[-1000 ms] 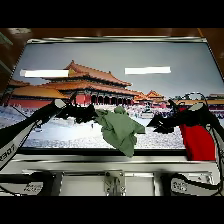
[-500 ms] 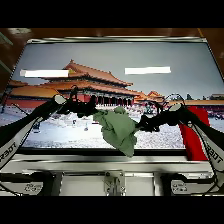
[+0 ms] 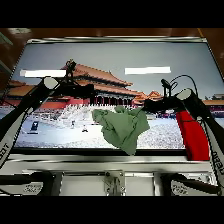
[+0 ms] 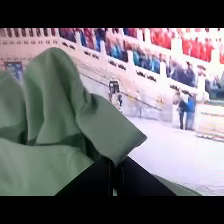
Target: Fold the shirts.
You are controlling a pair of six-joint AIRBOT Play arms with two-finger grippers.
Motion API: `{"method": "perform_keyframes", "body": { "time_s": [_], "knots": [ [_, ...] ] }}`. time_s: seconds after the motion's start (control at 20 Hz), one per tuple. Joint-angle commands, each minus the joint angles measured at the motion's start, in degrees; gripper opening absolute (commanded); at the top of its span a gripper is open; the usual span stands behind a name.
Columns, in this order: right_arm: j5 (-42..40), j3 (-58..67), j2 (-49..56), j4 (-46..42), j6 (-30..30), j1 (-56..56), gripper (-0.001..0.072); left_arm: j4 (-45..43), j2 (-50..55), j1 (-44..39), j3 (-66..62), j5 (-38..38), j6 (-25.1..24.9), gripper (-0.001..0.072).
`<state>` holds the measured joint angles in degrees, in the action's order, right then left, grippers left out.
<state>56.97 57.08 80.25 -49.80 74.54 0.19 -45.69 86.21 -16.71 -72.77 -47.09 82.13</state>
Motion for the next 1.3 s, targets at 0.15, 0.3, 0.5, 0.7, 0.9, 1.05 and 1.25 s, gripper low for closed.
{"method": "perform_keyframes", "body": {
  "time_s": [0.15,0.3,0.5,0.7,0.9,1.05,1.25],
  "knots": [
    [2.3,2.8,-0.9,-4.1,1.6,0.0,0.0061,-6.2,3.0,1.4,1.1,-17.0,6.3,0.0718],
    [2.3,2.8,-0.8,-5.5,1.7,0.0,0.0061,-6.2,4.9,2.5,6.9,-18.9,7.3,0.0720],
    [1.9,2.8,-0.8,-6.3,1.7,0.0,0.0061,-3.1,6.2,1.7,10.3,-12.1,7.1,0.0720],
    [1.9,2.8,-0.8,-6.3,1.7,0.0,0.0061,5.3,10.4,-0.5,10.3,-7.7,4.5,0.0713],
    [2.8,2.8,-0.8,-6.3,1.7,0.0,0.0061,6.3,11.3,-0.5,10.1,-3.2,4.5,0.0044],
    [3.0,2.9,-1.3,-6.3,0.9,0.0,0.0061,2.1,6.8,1.2,7.4,-2.7,3.2,0.0037],
    [2.5,8.7,-6.6,-6.2,-4.0,0.0,0.0061,-10.8,-6.1,2.8,-2.4,-3.0,4.3,0.0037]
  ]
}}
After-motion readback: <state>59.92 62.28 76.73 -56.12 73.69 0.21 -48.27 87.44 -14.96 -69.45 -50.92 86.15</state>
